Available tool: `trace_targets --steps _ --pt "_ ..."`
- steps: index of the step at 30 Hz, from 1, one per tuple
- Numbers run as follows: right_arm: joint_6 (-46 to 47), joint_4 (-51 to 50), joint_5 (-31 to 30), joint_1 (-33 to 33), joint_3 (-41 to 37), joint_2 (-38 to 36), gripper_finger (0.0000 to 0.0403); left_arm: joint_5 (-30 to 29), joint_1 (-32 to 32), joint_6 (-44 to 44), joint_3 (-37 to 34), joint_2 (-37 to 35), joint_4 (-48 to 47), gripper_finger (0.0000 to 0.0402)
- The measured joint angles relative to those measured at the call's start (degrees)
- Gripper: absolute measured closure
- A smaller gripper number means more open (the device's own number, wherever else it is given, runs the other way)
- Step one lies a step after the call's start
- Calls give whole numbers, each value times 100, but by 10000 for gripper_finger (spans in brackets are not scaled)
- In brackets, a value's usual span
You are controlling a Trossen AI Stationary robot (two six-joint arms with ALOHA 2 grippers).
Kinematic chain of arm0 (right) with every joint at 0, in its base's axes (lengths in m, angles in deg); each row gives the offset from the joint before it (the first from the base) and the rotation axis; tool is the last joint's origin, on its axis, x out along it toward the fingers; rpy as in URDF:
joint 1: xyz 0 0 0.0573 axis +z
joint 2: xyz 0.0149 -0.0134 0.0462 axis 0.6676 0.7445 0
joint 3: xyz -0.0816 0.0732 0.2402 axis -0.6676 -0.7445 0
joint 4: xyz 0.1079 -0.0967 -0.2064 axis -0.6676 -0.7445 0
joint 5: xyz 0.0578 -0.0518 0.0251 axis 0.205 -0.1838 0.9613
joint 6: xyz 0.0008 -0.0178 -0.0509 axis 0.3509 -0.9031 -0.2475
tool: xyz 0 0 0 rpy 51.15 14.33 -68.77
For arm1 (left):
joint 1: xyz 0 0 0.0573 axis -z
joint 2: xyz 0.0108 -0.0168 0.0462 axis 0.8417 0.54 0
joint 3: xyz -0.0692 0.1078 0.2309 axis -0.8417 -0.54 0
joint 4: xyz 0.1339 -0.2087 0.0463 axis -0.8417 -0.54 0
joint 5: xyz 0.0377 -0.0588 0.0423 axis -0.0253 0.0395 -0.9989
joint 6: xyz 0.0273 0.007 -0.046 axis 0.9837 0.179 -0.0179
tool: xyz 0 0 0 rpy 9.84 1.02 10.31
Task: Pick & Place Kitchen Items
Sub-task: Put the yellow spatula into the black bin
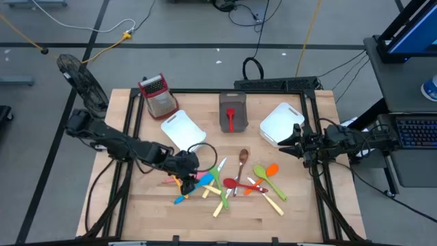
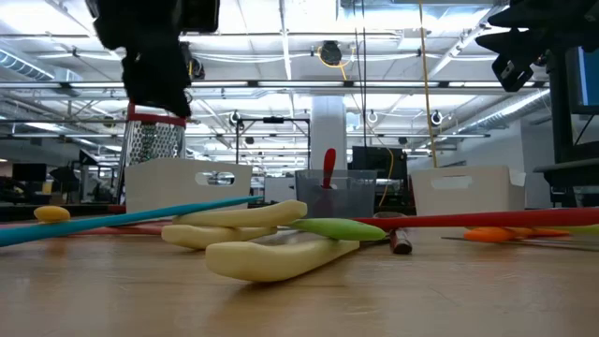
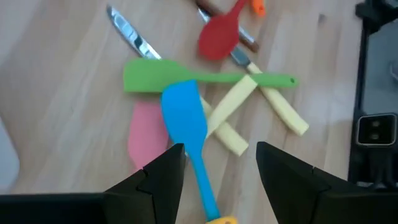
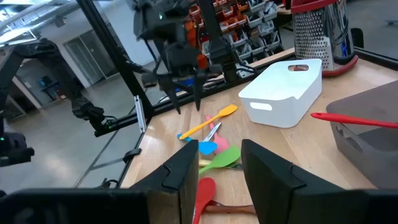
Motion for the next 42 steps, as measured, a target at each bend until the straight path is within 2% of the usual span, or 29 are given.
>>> trace_targets --steps 11,16,23,30,37,42 --pt "23 -32 0 0 0 0 289 -157 302 -682 2 219 -335 197" --pt "207 -32 2 0 0 0 289 -63 379 -1470 2 220 -802 197" --pt "200 -32 0 1 0 0 289 50 553 -2506 2 221 -880 197" --pt "95 -38 0 0 0 0 289 65 619 -4705 2 219 -936 197" --pt "22 -53 4 2 0 0 289 139 630 -6805 2 219 -1491 197" --pt "-161 -156 4 1 0 0 289 158 628 -7527 2 219 -1737 197"
